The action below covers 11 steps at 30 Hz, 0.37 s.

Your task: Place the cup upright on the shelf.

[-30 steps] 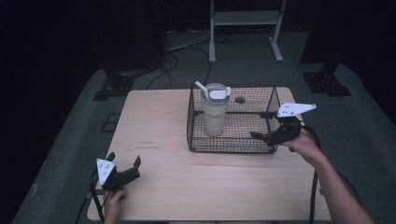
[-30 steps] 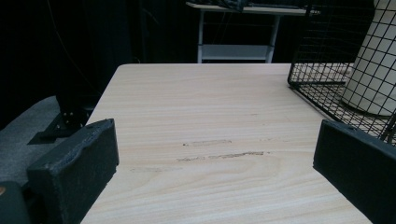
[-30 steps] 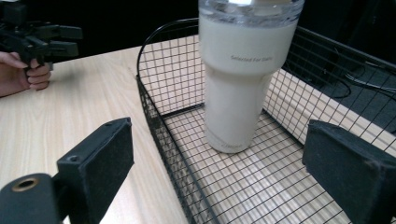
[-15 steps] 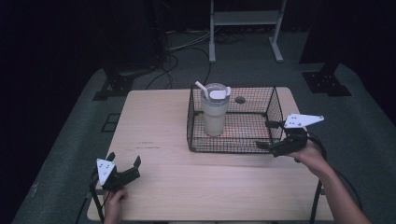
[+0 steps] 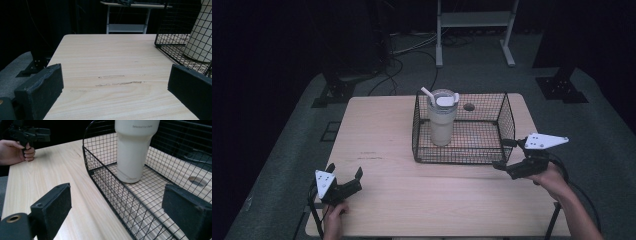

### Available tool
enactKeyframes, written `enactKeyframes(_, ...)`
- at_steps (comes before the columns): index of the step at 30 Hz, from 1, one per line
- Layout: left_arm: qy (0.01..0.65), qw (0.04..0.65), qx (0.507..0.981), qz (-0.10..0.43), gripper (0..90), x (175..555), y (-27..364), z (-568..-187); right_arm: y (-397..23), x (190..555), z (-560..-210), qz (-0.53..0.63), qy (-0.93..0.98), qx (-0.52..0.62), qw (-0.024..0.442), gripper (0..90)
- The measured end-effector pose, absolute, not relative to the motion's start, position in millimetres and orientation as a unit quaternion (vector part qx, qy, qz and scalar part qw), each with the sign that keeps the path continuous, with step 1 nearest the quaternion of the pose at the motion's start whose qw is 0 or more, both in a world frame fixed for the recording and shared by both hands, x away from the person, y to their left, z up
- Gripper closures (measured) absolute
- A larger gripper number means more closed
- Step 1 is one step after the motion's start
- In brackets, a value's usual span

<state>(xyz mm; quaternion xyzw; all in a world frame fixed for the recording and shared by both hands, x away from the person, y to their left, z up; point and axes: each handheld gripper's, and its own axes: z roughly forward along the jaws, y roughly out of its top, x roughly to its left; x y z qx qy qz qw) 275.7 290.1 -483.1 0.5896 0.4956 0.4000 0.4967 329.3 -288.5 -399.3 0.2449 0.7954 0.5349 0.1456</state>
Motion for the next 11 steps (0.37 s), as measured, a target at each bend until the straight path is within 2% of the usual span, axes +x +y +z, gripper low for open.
enactKeyframes(11,0.495,0.494,0.593,0.399,0.0,275.6,290.2,-482.9,-291.8,312.6,-414.8,0.533,0.795,0.251,0.142,8.2)
